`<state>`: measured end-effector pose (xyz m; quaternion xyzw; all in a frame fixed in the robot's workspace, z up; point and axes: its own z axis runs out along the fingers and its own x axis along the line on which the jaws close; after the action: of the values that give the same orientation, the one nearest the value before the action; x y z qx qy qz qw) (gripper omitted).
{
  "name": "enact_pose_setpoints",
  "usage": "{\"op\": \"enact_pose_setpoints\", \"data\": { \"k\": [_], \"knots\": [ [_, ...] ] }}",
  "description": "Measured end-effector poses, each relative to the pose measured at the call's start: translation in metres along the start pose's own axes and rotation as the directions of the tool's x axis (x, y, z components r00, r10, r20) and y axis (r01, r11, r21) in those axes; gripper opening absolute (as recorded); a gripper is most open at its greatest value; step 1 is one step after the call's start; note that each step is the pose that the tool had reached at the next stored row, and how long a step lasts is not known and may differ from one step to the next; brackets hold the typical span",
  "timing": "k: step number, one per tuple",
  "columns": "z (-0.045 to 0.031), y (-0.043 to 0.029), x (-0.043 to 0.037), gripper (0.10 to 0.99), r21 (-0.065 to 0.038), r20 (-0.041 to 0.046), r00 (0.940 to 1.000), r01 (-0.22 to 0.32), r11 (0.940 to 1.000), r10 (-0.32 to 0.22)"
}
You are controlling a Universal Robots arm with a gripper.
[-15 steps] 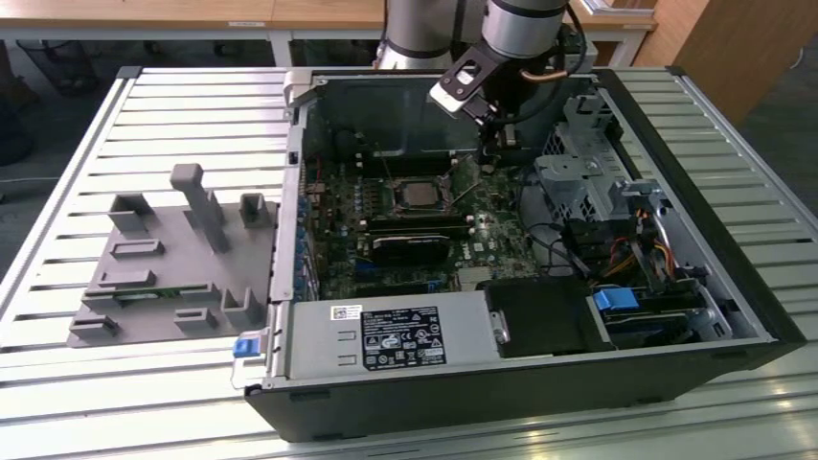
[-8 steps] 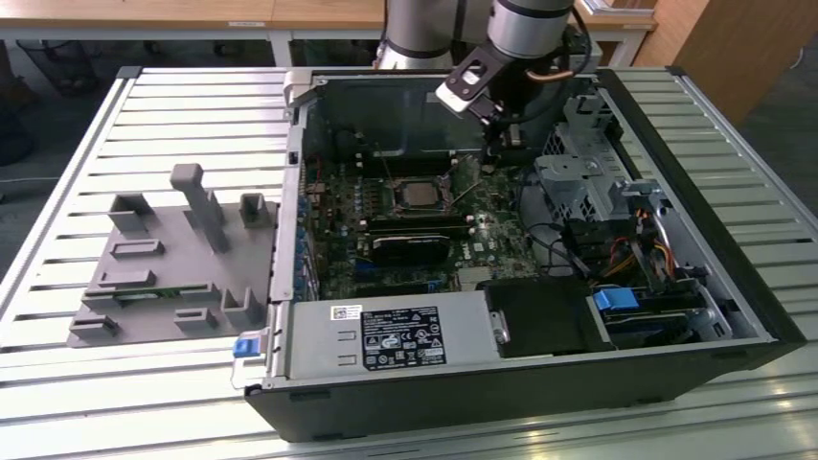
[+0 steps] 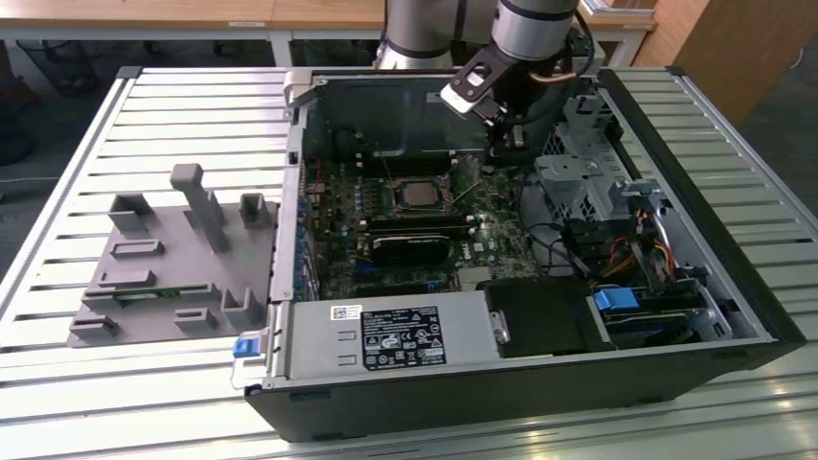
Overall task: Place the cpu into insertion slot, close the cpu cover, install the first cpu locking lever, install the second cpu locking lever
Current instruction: 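Close the cpu cover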
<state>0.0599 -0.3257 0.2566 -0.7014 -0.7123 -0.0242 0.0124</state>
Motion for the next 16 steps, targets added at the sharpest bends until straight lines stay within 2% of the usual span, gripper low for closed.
{"op": "enact_pose_setpoints", "data": {
  "k": [10, 16],
  "knots": [
    [0.0095, 0.001, 0.0033, 0.118, 0.005, 0.0001, 1.0, 0.0, 1.0, 0.0],
    [0.01, -0.0086, 0.0035, 0.118, 0.005, 0.0002, 1.0, 0.0, 1.0, 0.0]
  ]
}}
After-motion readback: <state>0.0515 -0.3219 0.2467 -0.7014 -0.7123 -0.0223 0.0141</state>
